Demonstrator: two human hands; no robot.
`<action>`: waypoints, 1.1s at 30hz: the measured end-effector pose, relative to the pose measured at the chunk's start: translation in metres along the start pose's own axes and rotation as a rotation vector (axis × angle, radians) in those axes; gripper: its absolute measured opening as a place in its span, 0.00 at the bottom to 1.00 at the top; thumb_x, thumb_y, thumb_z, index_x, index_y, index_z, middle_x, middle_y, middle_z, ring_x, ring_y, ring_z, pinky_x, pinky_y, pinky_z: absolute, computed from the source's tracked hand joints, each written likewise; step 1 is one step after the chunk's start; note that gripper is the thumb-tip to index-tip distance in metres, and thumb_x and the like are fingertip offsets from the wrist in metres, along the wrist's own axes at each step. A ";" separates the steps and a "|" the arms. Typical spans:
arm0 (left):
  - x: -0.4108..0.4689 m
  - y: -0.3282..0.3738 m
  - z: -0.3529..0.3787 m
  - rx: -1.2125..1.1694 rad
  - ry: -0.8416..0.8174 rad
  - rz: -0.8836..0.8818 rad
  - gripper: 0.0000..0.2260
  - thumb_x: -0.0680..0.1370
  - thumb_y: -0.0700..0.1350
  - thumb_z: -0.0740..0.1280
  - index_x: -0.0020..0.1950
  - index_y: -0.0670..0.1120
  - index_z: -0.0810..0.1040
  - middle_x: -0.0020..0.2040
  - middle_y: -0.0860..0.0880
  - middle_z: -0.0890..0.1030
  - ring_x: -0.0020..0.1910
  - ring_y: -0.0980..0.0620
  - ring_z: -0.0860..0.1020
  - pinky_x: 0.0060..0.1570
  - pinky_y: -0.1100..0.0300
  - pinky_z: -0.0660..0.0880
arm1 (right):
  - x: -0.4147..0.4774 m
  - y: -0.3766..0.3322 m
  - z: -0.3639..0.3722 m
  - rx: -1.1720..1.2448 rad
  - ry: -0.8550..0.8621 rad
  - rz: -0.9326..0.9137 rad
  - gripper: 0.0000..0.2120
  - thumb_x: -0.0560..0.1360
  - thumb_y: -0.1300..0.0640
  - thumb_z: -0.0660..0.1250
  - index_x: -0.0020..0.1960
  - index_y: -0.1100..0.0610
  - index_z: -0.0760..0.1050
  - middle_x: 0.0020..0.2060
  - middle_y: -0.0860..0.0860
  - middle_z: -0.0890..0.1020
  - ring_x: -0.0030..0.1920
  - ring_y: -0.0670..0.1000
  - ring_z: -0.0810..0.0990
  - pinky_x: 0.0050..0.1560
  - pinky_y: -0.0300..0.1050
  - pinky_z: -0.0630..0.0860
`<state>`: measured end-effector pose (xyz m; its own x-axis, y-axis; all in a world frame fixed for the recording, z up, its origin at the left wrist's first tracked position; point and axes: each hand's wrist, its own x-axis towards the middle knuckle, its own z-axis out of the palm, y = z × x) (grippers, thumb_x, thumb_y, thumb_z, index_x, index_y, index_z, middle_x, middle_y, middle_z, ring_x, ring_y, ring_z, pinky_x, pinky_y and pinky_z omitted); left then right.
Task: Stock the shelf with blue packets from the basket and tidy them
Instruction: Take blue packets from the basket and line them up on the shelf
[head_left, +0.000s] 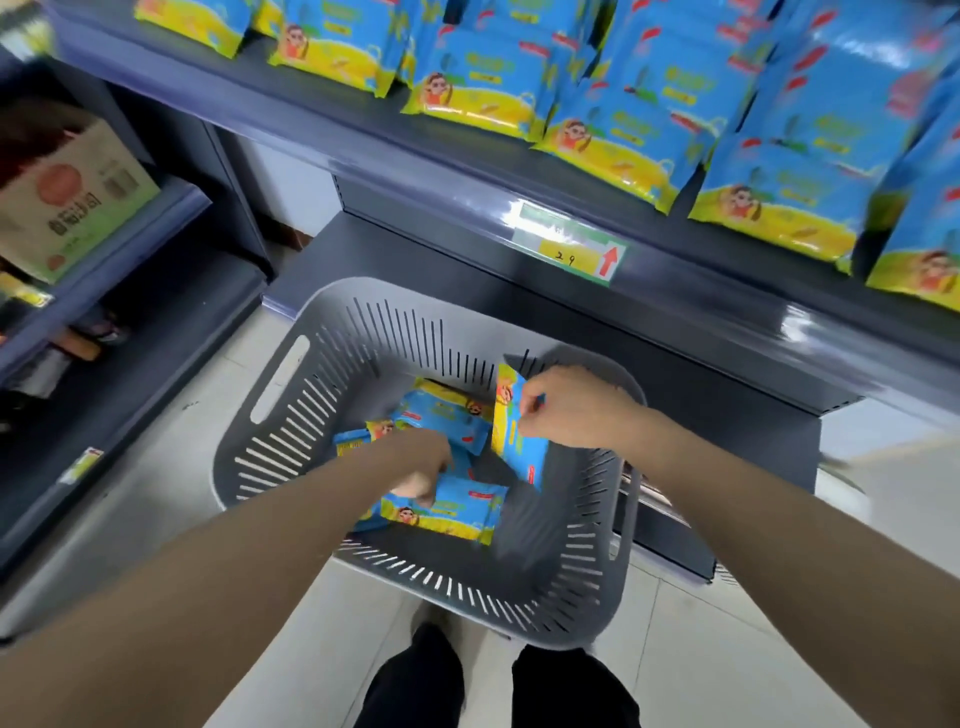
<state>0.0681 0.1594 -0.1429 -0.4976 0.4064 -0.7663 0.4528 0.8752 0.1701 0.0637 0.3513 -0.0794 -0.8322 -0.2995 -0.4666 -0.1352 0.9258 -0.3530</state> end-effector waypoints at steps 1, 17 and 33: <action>-0.009 -0.002 -0.009 -0.007 0.022 0.001 0.10 0.70 0.42 0.71 0.50 0.43 0.77 0.47 0.43 0.78 0.47 0.44 0.76 0.40 0.57 0.68 | -0.004 -0.004 -0.008 0.046 0.036 -0.008 0.04 0.70 0.56 0.67 0.41 0.56 0.77 0.40 0.48 0.79 0.42 0.50 0.76 0.38 0.38 0.70; -0.157 0.067 -0.218 -0.003 0.588 0.158 0.08 0.67 0.46 0.73 0.40 0.45 0.77 0.35 0.51 0.74 0.37 0.50 0.73 0.36 0.59 0.68 | -0.134 -0.014 -0.222 -0.010 0.610 0.027 0.17 0.71 0.61 0.66 0.59 0.60 0.70 0.48 0.58 0.76 0.52 0.59 0.76 0.40 0.44 0.65; -0.084 0.321 -0.323 -0.134 0.855 0.614 0.07 0.71 0.44 0.72 0.43 0.43 0.76 0.39 0.44 0.77 0.36 0.48 0.73 0.36 0.56 0.70 | -0.268 0.287 -0.304 0.266 0.859 0.587 0.24 0.76 0.58 0.65 0.69 0.56 0.62 0.60 0.58 0.74 0.49 0.57 0.76 0.44 0.45 0.73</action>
<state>0.0162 0.4908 0.1764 -0.5897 0.7925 0.1555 0.7438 0.4579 0.4869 0.0846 0.7677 0.1908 -0.8422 0.5347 0.0692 0.4443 0.7611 -0.4726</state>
